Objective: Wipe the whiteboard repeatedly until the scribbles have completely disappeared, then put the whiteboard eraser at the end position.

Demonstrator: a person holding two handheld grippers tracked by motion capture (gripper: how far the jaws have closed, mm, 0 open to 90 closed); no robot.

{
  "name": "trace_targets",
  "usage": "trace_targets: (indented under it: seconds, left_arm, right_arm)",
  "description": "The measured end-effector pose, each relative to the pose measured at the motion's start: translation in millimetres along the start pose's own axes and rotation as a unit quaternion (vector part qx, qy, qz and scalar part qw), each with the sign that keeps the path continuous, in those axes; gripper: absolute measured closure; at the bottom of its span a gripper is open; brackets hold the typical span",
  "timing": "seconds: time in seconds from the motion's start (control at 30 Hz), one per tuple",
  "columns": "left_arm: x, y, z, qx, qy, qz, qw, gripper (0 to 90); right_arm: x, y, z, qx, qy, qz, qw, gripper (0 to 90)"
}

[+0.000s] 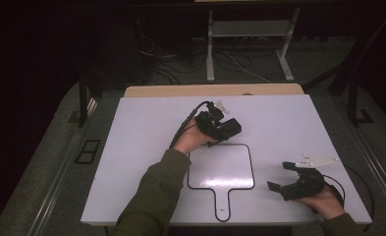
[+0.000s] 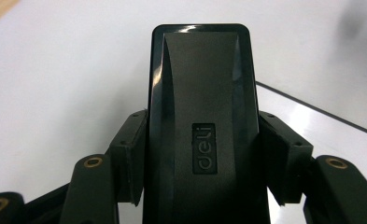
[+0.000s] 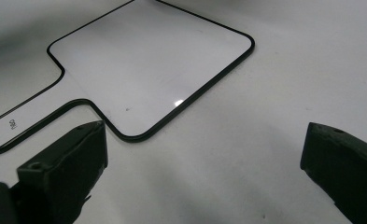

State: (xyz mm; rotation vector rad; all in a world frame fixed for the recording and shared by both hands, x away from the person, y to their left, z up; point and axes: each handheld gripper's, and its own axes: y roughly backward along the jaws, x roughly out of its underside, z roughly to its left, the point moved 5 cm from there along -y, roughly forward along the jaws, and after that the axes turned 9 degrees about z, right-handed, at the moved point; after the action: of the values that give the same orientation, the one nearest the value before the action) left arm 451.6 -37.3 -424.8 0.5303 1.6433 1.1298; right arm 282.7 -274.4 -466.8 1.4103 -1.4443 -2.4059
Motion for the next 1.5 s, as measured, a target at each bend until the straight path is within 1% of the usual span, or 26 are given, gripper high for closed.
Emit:
trace_targets:
  seconds: [0.03,0.07,0.2,0.3,0.33,0.37,0.43,0.47,0.6,0.67,0.7,0.73,0.8,0.83,0.87,0.93,1.0,1.03,1.13,1.2,1.27,1.3,1.33,1.37,1.43,1.5]
  left_arm:
    - [-0.5,-0.4,3.6,-0.002,0.009,0.001,1.0,39.5]
    - [-1.1,-0.5,9.1,-0.007,0.008,0.004,0.9999,39.5]
    - [-4.2,-4.3,28.6,-0.016,0.018,0.009,0.9997,39.5]
    - [-6.7,-10.1,40.4,-0.02,0.031,0.008,0.9993,39.5]
    - [-7.9,-12.0,46.4,-0.025,0.022,0.009,0.9994,39.5]
    - [-8.7,-14.5,48.7,-0.027,0.033,0.006,0.9991,39.4]
    - [-10.6,-20.5,55.2,-0.028,0.04,-0.001,0.9988,39.4]
    - [-11.0,-24.0,58.4,-0.03,0.043,0.001,0.9986,39.4]
    - [-9.0,-38.8,68.7,-0.029,0.056,0.016,0.9978,39.4]
    - [-7.2,-46.1,72.6,-0.033,0.059,0.023,0.9975,39.4]
    - [-6.2,-48.9,74.0,-0.031,0.058,0.025,0.9975,39.3]
    - [-5.7,-52.5,74.0,-0.029,0.065,0.023,0.9972,39.3]
    - [-3.7,-57.9,75.6,-0.034,0.061,0.033,0.997,39.3]
    - [-3.5,-59.1,75.5,-0.032,0.065,0.031,0.9969,39.2]
    - [-3.7,-58.6,76.5,-0.031,0.066,0.027,0.997,39.2]
    - [-3.0,-58.7,77.9,-0.035,0.062,0.028,0.9971,39.2]
    - [-2.7,-59.6,77.6,-0.033,0.067,0.022,0.9969,39.1]
    - [-2.7,-59.7,77.9,-0.034,0.064,0.022,0.9971,38.9]
    - [-2.7,-59.1,77.4,-0.034,0.061,0.024,0.9973,38.2]
    - [-3.3,-58.8,76.2,-0.028,0.07,0.016,0.997,35.0]
    - [-3.8,-57.8,76.1,-0.029,0.068,0.011,0.9972,33.4]
    - [-4.3,-57.6,76.1,-0.03,0.072,0.004,0.997,31.9]
    - [-4.6,-55.5,77.0,-0.03,0.069,0.005,0.9971,30.9]
    - [-5.3,-54.6,77.0,-0.033,0.071,-0.005,0.9969,29.8]
    - [-6.0,-50.7,76.8,-0.036,0.074,-0.012,0.9965,26.2]
    - [-6.3,-46.8,74.9,-0.035,0.077,-0.024,0.9961,22.2]
  right_arm:
    - [-0.1,0.1,0.2,-0.001,-0.001,0.0,1.0,0.0]
    - [-0.4,0.1,0.4,-0.001,-0.001,-0.001,1.0,0.0]
    - [-0.4,-1.1,-0.1,-0.002,0.001,0.001,1.0,0.0]
    - [-0.4,-0.8,-0.8,-0.004,-0.001,0.0,1.0,0.0]
    - [-0.8,-0.5,-0.7,-0.005,-0.002,-0.002,1.0,0.0]
    - [-1.0,-0.3,-0.6,-0.005,-0.003,-0.003,1.0,0.0]
    - [-0.9,-0.7,-0.1,-0.007,-0.002,-0.003,1.0,0.0]
    - [-0.4,-1.1,0.1,-0.008,-0.001,-0.001,1.0,0.0]
    - [-0.7,-1.3,-0.8,-0.01,-0.002,-0.004,0.9999,0.0]
    - [-0.4,-1.4,-1.0,-0.01,-0.001,-0.004,0.9999,0.0]
    - [-0.3,-1.6,-1.1,-0.01,-0.001,-0.004,0.9999,0.0]
    - [-0.2,-1.7,-1.0,-0.011,-0.002,-0.003,0.9999,0.0]
    - [0.2,-1.6,-1.5,-0.012,-0.002,-0.003,0.9999,0.0]
    - [0.3,-1.7,-1.8,-0.012,-0.003,-0.003,0.9999,0.0]
    - [0.5,-1.7,-2.3,-0.012,-0.003,-0.003,0.9999,0.0]
    - [1.2,-1.8,-2.7,-0.012,-0.005,-0.003,0.9999,0.0]
    - [1.7,-1.6,-3.2,-0.012,-0.005,-0.002,0.9999,0.0]
    - [1.4,-1.5,-3.5,-0.012,-0.005,-0.003,0.9999,0.0]
    - [1.0,-1.7,-2.9,-0.012,-0.005,-0.004,0.9999,0.0]
    - [0.9,-2.0,-3.0,-0.012,-0.003,-0.003,0.9999,0.0]
    - [0.5,-2.0,-3.2,-0.011,-0.003,-0.002,0.9999,0.0]
    - [0.3,-2.0,-2.9,-0.011,-0.003,-0.003,0.9999,0.0]
    - [0.3,-1.8,-2.6,-0.011,-0.003,-0.003,0.9999,0.0]
    - [0.4,-1.7,-2.1,-0.01,-0.003,-0.003,0.9999,0.0]
    - [0.5,-1.5,-1.5,-0.01,-0.002,-0.002,0.9999,0.0]
    - [0.1,-1.9,-1.3,-0.009,-0.001,-0.003,1.0,0.0]
